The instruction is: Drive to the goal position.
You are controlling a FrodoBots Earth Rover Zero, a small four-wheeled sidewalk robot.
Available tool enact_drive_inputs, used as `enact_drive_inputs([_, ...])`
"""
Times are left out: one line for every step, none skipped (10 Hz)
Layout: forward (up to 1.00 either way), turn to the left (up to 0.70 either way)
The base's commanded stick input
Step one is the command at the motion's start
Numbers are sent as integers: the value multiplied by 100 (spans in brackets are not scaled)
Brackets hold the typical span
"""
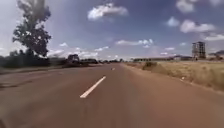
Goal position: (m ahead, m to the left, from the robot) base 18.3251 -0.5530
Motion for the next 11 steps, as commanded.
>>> enact_drive_inputs([85,2])
enact_drive_inputs([85,2])
enact_drive_inputs([85,2])
enact_drive_inputs([85,-12])
enact_drive_inputs([85,-17])
enact_drive_inputs([85,-3])
enact_drive_inputs([85,2])
enact_drive_inputs([85,2])
enact_drive_inputs([85,2])
enact_drive_inputs([85,2])
enact_drive_inputs([85,2])
